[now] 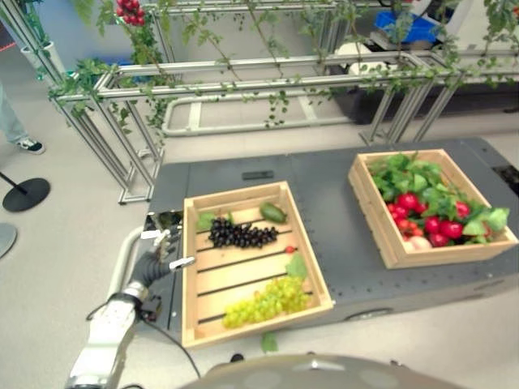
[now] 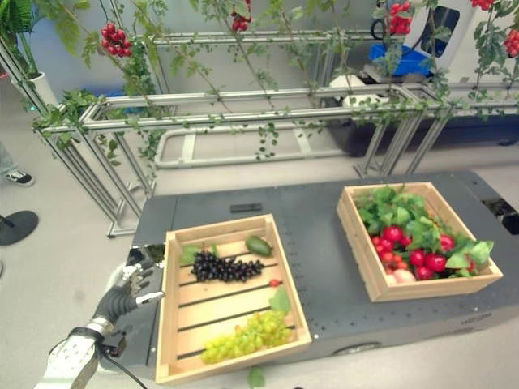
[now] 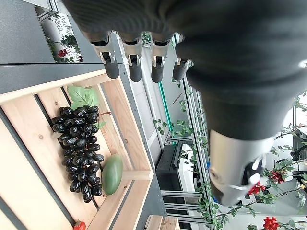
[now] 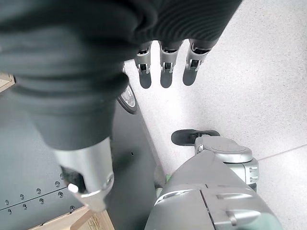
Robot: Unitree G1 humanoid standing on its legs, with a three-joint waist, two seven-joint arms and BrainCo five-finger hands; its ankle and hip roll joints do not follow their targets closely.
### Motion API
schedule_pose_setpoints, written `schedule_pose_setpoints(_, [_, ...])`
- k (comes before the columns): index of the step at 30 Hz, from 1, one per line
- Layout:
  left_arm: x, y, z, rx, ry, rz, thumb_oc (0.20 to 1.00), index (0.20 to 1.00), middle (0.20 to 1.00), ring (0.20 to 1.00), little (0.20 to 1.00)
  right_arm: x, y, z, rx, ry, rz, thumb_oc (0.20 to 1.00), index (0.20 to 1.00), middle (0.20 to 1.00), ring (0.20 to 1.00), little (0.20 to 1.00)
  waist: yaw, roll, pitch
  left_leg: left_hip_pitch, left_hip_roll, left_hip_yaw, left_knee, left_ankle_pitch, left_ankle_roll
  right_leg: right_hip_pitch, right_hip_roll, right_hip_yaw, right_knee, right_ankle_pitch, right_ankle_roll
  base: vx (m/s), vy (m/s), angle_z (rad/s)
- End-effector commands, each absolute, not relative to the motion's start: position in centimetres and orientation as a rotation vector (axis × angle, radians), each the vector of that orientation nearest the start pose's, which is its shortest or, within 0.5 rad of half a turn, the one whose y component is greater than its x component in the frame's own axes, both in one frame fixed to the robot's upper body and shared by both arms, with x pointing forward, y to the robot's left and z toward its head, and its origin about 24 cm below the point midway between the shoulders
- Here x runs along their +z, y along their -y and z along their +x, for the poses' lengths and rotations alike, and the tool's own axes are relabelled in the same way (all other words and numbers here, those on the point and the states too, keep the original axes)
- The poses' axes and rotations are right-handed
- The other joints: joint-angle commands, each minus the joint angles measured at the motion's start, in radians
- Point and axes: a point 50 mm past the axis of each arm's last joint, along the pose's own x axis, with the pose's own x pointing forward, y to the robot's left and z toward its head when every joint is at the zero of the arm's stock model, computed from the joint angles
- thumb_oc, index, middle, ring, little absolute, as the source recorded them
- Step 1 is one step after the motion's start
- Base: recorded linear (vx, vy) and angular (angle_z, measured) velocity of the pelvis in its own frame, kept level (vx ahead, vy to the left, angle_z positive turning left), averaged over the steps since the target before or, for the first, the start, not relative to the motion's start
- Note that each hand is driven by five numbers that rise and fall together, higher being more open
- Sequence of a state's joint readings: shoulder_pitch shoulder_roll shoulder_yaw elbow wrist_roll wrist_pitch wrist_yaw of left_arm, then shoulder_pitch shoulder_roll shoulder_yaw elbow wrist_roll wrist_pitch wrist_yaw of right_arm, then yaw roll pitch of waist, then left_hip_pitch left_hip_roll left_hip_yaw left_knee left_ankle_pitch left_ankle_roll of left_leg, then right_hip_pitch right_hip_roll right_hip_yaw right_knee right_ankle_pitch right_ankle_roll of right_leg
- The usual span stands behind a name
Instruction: Pick up the fruits from the basket on one side to the basket on the other side
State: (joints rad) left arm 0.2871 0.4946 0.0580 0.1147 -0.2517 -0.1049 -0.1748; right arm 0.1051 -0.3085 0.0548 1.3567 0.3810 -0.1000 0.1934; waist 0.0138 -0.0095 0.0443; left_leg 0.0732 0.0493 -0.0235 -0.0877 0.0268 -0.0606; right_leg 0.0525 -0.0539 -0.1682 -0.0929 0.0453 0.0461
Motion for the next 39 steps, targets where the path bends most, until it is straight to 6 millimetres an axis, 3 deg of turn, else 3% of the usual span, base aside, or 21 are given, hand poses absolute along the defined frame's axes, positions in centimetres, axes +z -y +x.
schedule_pose_setpoints(1, [4.4,-27.8,20.0,-0.059,-0.108,0.339,1.000,1.000,1.000,1.000,1.000,-16.4,25.2,3.9,-0.179,-1.296,0.094,1.000,1.000,1.000,1.000,1.000,-0.008,-0.044,-0.009,-0.030,-0.059,0.014,0.010,-0.059,0.049,-0.032,0.005,-0.008,0.066,-0.046,0.033,0.00,0.000,0.00])
schedule_pose_setpoints(6, [5.2,-26.8,21.9,-0.122,-0.075,0.405,1.000,1.000,1.000,1.000,1.000,-16.3,25.0,5.2,-0.149,-1.264,0.082,1.000,1.000,1.000,1.000,1.000,-0.018,-0.044,0.008,-0.033,-0.058,0.018,0.012,-0.059,0.050,-0.048,0.007,0.000,0.085,-0.050,0.033,-0.01,0.002,-0.01])
schedule_pose_setpoints(10, [5.7,-24.9,24.8,-0.185,-0.033,0.460,1.000,1.000,1.000,1.000,1.000,-16.1,25.0,7.0,-0.118,-1.229,0.048,1.000,1.000,1.000,1.000,1.000,-0.039,-0.039,0.053,-0.059,-0.059,0.024,0.018,-0.052,0.052,-0.088,0.006,0.005,0.114,-0.051,0.032,-0.09,0.013,-0.03])
schedule_pose_setpoints(17, [7.1,-21.1,30.1,-0.250,0.050,0.556,1.000,1.000,1.000,1.000,1.000,-15.0,25.3,11.1,-0.098,-1.122,-0.004,1.000,1.000,1.000,1.000,1.000,-0.071,-0.026,0.158,-0.187,-0.068,0.041,0.089,-0.044,0.063,-0.230,0.003,0.022,0.199,-0.050,0.027,-0.12,0.029,-0.08])
schedule_pose_setpoints(22, [7.9,-19.3,32.3,-0.270,0.076,0.625,1.000,1.000,1.000,1.000,1.000,-14.2,25.2,13.5,-0.082,-1.047,-0.039,1.000,1.000,1.000,1.000,1.000,-0.089,-0.027,0.214,-0.284,-0.064,0.058,0.159,-0.049,0.069,-0.327,-0.005,0.035,0.252,-0.046,0.027,-0.07,0.024,-0.14])
schedule_pose_setpoints(29, [7.8,-17.0,33.8,-0.316,0.076,0.694,1.000,1.000,1.000,1.000,1.000,-13.3,25.5,15.6,-0.090,-0.970,-0.053,1.000,1.000,1.000,1.000,1.000,-0.107,-0.031,0.265,-0.372,-0.069,0.074,0.252,-0.076,0.071,-0.405,-0.011,0.051,0.298,-0.047,0.023,-0.05,0.021,-0.12])
schedule_pose_setpoints(39, [3.6,-16.3,34.3,-0.336,-0.106,0.851,1.000,1.000,1.000,1.000,1.000,-12.0,25.3,18.2,-0.114,-0.866,-0.033,1.000,1.000,1.000,1.000,1.000,-0.125,-0.034,0.314,-0.464,-0.067,0.083,0.301,-0.079,0.072,-0.490,-0.009,0.064,0.321,-0.039,0.018,-0.03,0.005,-0.02])
